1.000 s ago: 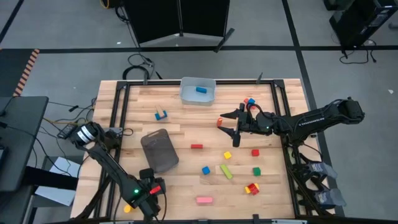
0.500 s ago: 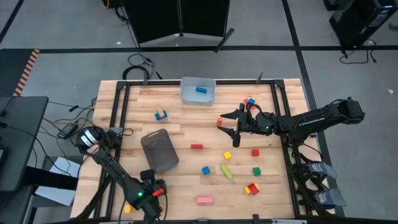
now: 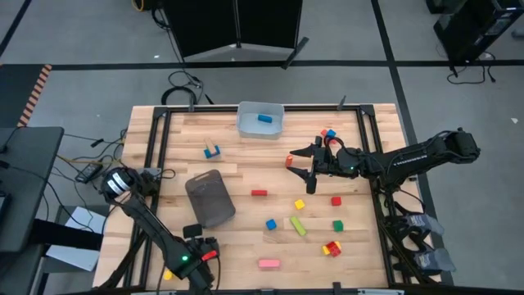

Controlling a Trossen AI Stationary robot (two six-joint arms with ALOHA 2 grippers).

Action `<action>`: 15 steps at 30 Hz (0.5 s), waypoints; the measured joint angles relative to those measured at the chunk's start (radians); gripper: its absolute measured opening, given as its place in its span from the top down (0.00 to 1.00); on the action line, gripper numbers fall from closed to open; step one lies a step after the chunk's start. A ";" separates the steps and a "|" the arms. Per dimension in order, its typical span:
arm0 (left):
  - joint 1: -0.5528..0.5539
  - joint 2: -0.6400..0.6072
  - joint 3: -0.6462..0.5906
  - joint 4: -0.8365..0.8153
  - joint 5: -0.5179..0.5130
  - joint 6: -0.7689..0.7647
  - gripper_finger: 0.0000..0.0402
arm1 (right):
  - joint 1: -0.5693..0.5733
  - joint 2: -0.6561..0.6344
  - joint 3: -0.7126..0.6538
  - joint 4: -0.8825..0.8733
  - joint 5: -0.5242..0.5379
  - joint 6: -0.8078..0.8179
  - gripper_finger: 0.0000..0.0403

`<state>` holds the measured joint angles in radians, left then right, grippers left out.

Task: Sort blocks by size
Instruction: Put the yellow square block into the black bin

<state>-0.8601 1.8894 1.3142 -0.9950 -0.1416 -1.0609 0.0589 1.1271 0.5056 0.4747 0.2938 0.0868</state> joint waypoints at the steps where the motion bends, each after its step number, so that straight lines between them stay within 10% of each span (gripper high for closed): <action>1: -0.001 -0.013 0.026 -0.030 -0.016 0.007 0.66 | 0.000 0.000 0.000 0.000 0.000 0.000 0.32; 15: 0.076 -0.157 0.218 -0.491 -0.582 -0.024 0.66 | 0.002 0.000 0.000 0.002 0.000 0.000 0.32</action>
<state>-0.7839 1.7324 1.5325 -1.4864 -0.7233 -1.0848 0.0611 1.1271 0.5056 0.4770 0.2939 0.0868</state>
